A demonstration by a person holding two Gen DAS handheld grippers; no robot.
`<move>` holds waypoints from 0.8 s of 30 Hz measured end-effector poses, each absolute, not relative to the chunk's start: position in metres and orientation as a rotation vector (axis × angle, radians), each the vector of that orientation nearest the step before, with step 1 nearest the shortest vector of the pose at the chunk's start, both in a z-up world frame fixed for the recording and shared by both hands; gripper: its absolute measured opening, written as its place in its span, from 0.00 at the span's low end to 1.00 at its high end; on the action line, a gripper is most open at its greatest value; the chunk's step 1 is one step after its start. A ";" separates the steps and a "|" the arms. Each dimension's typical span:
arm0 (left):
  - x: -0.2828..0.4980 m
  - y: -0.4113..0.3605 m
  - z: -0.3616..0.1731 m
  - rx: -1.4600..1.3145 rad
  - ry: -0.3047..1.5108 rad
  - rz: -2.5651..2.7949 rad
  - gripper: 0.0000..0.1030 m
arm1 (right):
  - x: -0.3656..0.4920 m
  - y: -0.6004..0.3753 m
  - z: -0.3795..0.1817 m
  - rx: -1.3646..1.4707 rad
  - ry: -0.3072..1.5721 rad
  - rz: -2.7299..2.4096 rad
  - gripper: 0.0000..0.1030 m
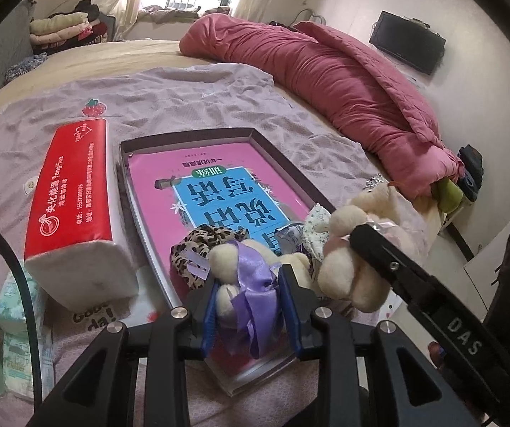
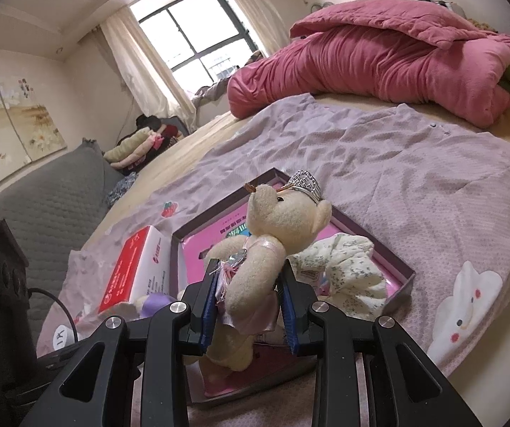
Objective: Organize soft objects
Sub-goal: 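Lower both plush toys into the tray with both grippers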
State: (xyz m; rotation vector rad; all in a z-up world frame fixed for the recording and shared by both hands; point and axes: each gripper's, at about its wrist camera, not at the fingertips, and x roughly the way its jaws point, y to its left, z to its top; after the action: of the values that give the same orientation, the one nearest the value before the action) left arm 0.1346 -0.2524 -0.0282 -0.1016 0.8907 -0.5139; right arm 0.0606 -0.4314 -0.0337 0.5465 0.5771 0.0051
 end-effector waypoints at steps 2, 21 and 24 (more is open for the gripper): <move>0.135 -0.253 -0.028 -0.098 0.890 -0.515 0.31 | 0.065 -0.431 -0.035 0.544 0.581 0.010 0.30; 0.141 -0.259 -0.032 -0.100 0.903 -0.509 0.33 | 0.089 -0.441 -0.060 0.620 0.672 -0.002 0.35; 0.146 -0.261 -0.033 -0.104 0.910 -0.503 0.35 | 0.088 -0.442 -0.061 0.633 0.674 -0.004 0.41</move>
State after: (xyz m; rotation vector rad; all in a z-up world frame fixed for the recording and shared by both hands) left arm 0.1461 -0.2607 -0.0330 -0.1036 0.9101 -0.5030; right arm 0.0884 -0.4423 -0.0610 0.6332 0.6743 -0.0037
